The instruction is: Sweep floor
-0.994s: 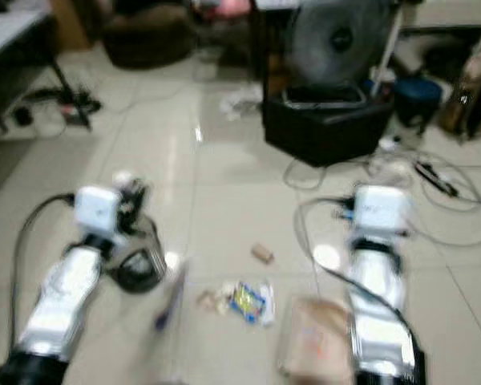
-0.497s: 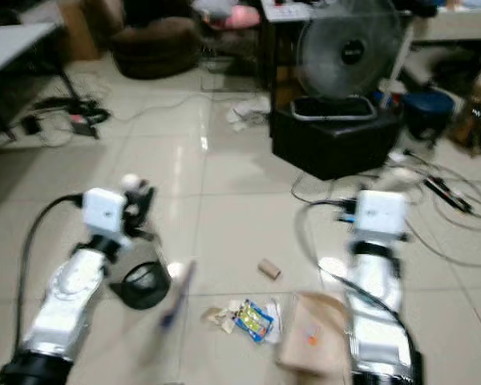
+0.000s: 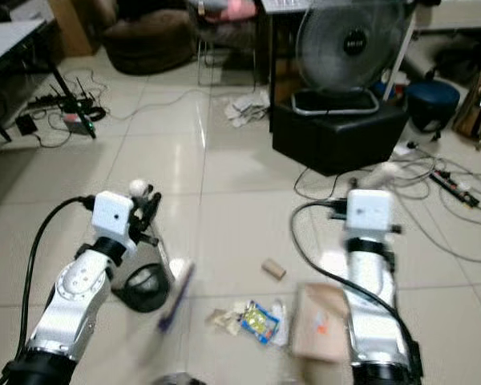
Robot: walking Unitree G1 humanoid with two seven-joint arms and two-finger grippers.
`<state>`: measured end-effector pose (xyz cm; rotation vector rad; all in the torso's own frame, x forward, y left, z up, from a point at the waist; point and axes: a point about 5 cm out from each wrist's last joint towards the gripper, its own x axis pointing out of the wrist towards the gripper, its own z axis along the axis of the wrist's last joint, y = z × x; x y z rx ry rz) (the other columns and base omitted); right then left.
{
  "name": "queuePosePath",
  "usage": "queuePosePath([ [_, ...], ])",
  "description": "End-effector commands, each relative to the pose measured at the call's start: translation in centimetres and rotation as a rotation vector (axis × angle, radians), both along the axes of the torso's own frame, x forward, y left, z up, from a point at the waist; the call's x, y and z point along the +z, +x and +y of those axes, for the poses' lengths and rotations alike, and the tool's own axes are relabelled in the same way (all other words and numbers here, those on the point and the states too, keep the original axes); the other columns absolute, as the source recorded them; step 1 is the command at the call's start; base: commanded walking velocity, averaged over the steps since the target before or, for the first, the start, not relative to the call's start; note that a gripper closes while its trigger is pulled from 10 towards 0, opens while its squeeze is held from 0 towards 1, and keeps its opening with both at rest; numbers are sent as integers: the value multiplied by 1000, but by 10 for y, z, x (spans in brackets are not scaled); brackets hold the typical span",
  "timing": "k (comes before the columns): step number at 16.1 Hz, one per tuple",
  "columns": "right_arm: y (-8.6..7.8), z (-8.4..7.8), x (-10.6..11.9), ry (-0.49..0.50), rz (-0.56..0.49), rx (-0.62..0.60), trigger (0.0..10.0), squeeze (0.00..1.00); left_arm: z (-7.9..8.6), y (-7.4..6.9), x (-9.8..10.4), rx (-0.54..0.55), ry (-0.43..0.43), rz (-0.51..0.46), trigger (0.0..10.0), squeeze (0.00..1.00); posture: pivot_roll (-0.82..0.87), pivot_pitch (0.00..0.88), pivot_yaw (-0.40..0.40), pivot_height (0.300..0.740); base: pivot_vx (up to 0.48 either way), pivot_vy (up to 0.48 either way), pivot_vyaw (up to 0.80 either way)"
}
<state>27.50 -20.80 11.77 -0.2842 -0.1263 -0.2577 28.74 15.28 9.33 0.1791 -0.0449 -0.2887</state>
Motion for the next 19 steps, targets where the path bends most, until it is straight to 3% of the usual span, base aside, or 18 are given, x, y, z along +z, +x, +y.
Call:
queuePosePath([
  [1, 5, 1, 6, -40, -39, 20, 10000, 0, 2, 4, 6, 5, 26, -37, 10000, 0, -11, 73, 111, 740, 0, 0, 0],
  [7, 29, -1, -20, -179, 31, 63, 10000, 0, -1, 17, -7, 59, 19, 0, 10000, 0, 31, 124, 101, 740, 0, 0, 0],
  [10, 32, -3, -32, -221, 53, 62, 10000, 0, -11, 14, -7, 20, 23, -5, 10000, 0, 70, 168, 102, 740, 0, 0, 0],
  [15, 39, 29, -48, -191, 70, 162, 10000, 0, -15, 9, -11, 2, 6, 17, 10000, 0, 103, 210, 93, 740, 0, 0, 0],
  [16, 40, 42, -51, -169, 68, 187, 10000, 0, -17, 8, -13, -2, -28, 36, 10000, 0, 104, 208, 92, 740, 0, 0, 0],
  [17, 41, 43, -51, -163, 67, 187, 10000, 0, -17, 8, -13, -3, -32, 38, 10000, 0, 104, 208, 92, 740, 0, 0, 0],
  [19, 43, 53, -52, -94, 67, 178, 10000, 0, -25, 9, -9, -32, -128, 64, 10000, 0, 109, 207, 97, 740, 0, 0, 0],
])
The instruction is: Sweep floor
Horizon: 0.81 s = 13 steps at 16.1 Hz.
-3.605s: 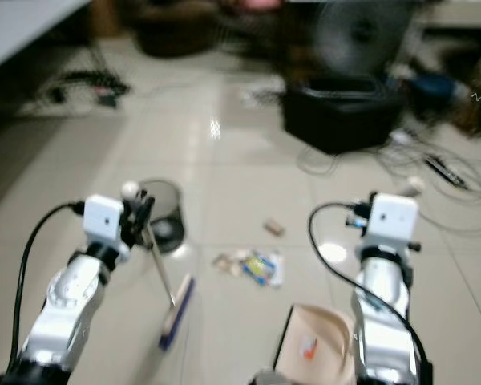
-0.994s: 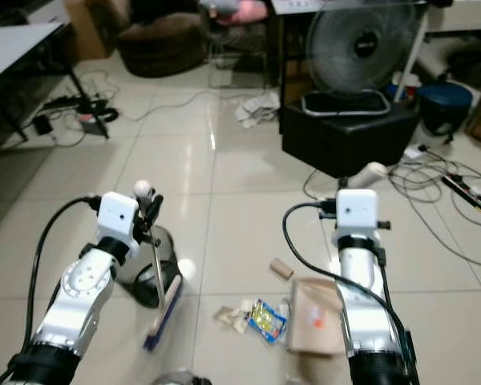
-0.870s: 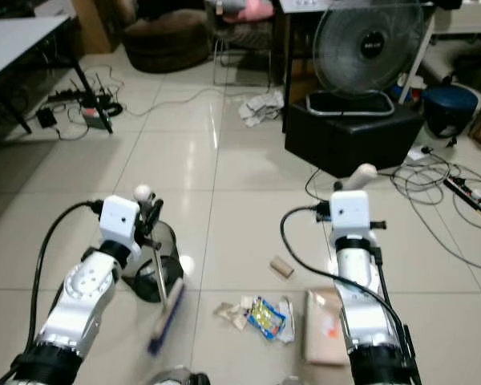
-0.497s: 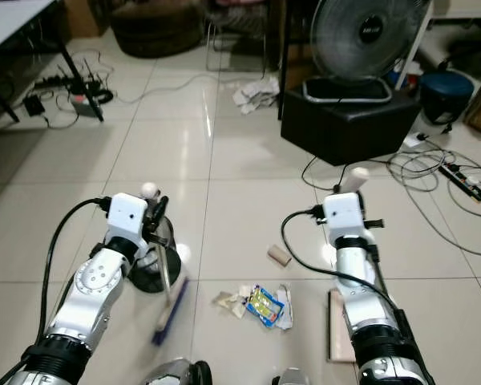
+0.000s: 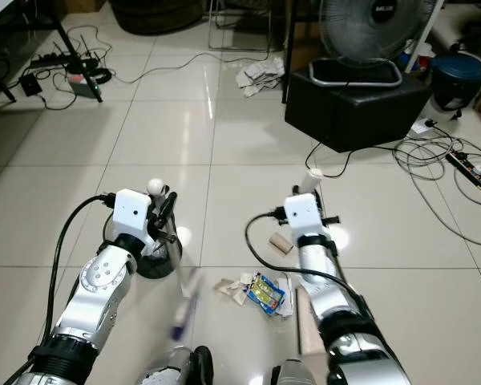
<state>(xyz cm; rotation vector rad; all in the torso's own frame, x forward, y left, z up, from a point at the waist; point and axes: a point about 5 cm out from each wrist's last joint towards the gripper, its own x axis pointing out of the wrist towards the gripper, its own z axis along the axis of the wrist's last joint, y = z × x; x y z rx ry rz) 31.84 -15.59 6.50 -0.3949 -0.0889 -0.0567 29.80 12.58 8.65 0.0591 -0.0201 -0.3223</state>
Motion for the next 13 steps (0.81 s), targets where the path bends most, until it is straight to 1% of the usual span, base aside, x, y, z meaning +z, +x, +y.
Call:
queuePosePath([
  [1, 0, 4, 0, 67, -9, -20, 10000, 0, -3, -1, 1, -28, -61, 24, 10000, 0, 111, 210, 100, 740, 0, 0, 0],
  [4, 0, 5, -1, 101, -16, -30, 10000, 0, -12, -1, 11, -100, -139, 11, 10000, 0, 102, 193, 106, 740, 0, 0, 0],
  [7, -3, -1, -4, 112, -14, -35, 10000, 0, -15, 0, 16, -143, -165, 0, 10000, 0, 93, 182, 105, 740, 0, 0, 0],
  [8, -6, -6, -7, 112, -10, -43, 10000, 0, -17, 0, 18, -162, -174, 1, 10000, 0, 91, 180, 106, 740, 0, 0, 0],
  [11, -11, -15, -11, 134, -5, -76, 10000, 0, -19, 3, 18, -177, -166, 0, 10000, 0, 86, 165, 112, 740, 0, 0, 0],
  [12, -12, -18, -12, 147, -7, -83, 10000, 0, -17, 5, 18, -170, -145, -5, 10000, 0, 85, 158, 111, 740, 0, 0, 0],
  [13, -15, -23, -11, 180, -18, -91, 10000, 0, -14, 8, 18, -151, -101, -11, 10000, 0, 87, 151, 106, 740, 0, 0, 0],
])
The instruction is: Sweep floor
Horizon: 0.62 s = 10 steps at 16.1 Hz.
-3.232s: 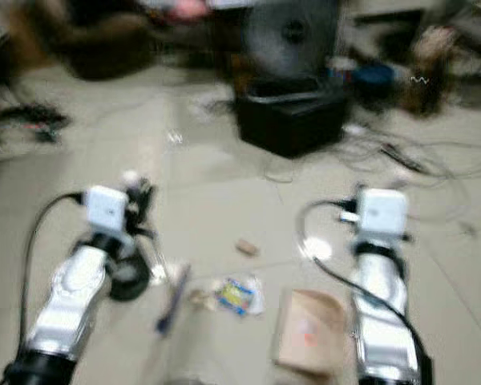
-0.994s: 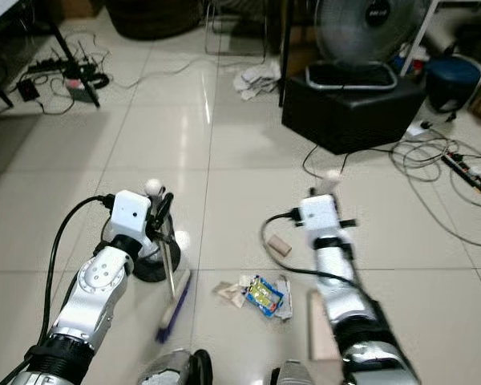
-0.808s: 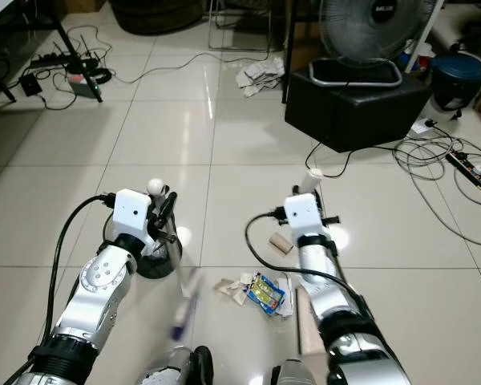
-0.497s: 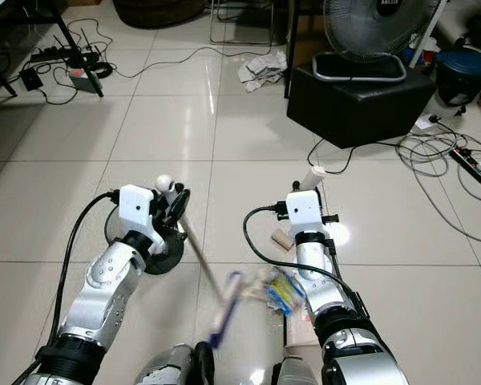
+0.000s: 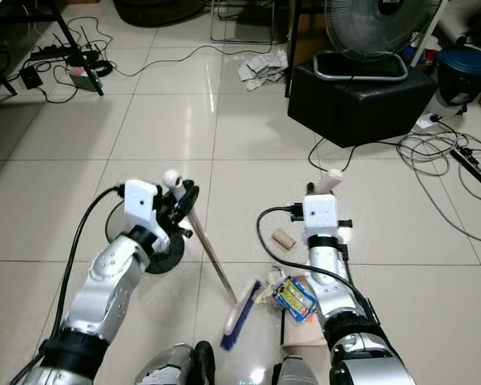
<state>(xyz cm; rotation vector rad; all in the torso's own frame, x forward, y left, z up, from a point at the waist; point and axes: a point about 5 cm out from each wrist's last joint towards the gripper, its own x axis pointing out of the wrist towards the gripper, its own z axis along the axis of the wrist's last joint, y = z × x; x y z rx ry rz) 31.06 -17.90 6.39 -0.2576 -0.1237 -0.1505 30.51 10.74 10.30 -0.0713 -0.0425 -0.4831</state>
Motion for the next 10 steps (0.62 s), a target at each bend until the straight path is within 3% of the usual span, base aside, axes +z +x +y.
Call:
queuePosePath([
  [1, -9, -3, -10, 57, 29, -10, 10000, 0, 7, 3, 1, 24, 44, -21, 10000, 0, 86, 147, 104, 740, 0, 0, 0],
  [5, -35, -31, -11, 240, -86, -63, 10000, 0, 11, 7, 0, 23, 55, -22, 10000, 0, 63, 116, 120, 740, 0, 0, 0],
  [10, -52, -39, -9, 307, -150, -60, 10000, 0, 11, 14, 0, 18, 62, -26, 10000, 0, 37, 99, 134, 740, 0, 0, 0],
])
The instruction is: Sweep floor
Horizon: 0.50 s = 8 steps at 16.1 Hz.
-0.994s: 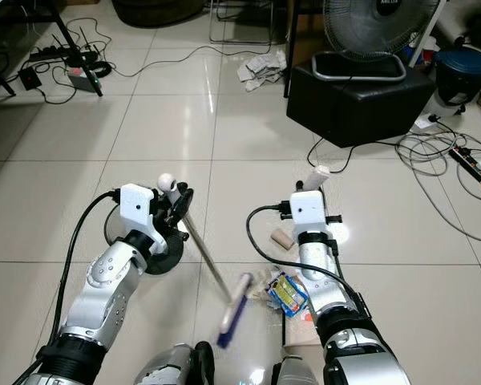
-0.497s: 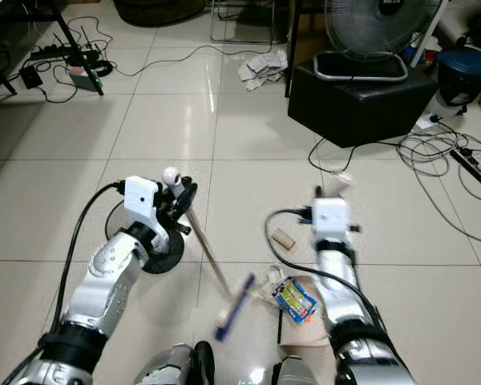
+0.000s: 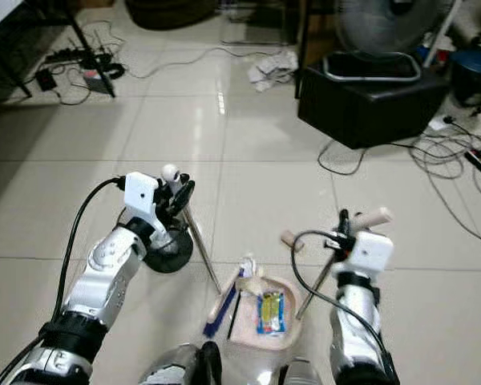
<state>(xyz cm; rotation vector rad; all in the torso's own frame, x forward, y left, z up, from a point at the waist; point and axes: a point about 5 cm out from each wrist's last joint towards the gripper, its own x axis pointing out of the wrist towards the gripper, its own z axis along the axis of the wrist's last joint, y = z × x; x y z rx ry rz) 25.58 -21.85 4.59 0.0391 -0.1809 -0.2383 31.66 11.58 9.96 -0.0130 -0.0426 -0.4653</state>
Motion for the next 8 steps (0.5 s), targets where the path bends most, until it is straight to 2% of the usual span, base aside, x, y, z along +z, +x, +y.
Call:
queuePosePath([
  [1, -2, 0, 10, 20, -81, -8, 10000, 0, 2, 3, 2, -2, 8, -13, 10000, 0, 30, 87, 133, 740, 0, 0, 0],
  [4, -15, -3, 17, 33, -135, -18, 10000, 0, 6, 4, 0, 4, 44, -21, 10000, 0, 25, 75, 127, 740, 0, 0, 0],
  [8, -25, -2, 22, 57, -128, 21, 10000, 0, 23, 6, -5, 70, 94, -20, 10000, 0, 3, 83, 125, 740, 0, 0, 0],
])
